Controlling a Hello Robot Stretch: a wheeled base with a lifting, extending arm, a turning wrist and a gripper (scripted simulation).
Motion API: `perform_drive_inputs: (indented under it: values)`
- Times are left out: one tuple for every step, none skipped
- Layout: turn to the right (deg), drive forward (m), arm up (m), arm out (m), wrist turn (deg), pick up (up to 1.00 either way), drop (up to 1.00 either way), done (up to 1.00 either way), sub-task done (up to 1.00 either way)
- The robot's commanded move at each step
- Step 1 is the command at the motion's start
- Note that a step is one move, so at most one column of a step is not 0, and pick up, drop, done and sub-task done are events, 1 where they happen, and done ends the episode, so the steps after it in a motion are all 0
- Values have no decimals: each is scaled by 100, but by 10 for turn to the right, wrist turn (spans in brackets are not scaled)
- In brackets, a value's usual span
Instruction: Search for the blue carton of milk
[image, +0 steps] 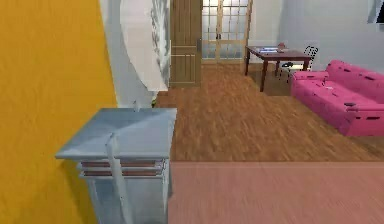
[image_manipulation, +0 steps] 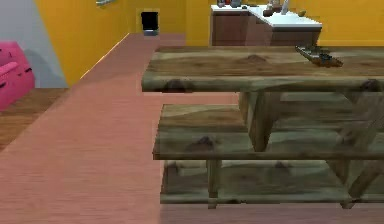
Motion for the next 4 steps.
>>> perform_drive_inputs:
  values:
    - [240,0,0,0,0,0,0,0,0]
    - [0,30,0,0,0,0,0,0,0]
    - [330,0,0,0,0,0,0,0,0]
    - [0,70,0,0,0,0,0,0,0]
